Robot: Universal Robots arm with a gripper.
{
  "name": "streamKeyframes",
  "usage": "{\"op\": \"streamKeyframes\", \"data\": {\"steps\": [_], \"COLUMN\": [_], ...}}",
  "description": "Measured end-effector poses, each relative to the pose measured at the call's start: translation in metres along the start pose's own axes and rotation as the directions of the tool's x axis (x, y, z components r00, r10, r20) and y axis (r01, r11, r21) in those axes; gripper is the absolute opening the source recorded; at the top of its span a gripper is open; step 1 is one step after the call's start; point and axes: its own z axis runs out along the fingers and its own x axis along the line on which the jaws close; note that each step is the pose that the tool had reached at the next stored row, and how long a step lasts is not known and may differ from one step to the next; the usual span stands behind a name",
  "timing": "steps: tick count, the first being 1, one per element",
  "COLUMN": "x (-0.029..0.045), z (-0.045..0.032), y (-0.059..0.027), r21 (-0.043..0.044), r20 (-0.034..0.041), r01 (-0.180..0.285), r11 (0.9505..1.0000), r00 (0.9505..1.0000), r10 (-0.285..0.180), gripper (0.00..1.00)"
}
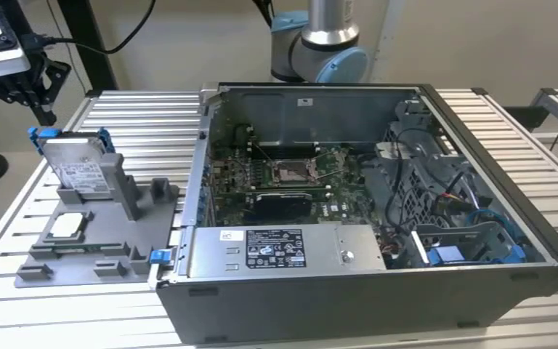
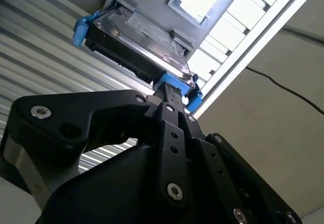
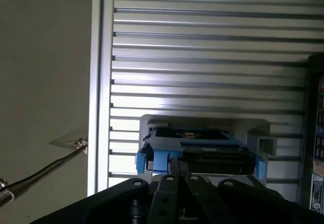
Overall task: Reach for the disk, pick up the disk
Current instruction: 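Reach for the disk, then pick up the disk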
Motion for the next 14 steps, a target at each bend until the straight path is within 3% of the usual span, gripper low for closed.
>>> {"op": "streamKeyframes", "data": {"steps": [7,11,14], "x": [0.0000,0.0000,0.0001], "z": [0.0001,0.0000,0.0000], "y": [0.0001,0.0001,0.0001], "r21": [-0.0001,-0.0005,-0.0008], "r20": [-0.0036,-0.0061,-0.0081], "r01": [0.100,0.165,0.215], "r11": [0.9950,0.9864,0.9766], "r00": [0.9950,0.9864,0.9765], "r10": [-0.100,-0.165,-0.215], "gripper": [0.00,0.00,0.00]}}
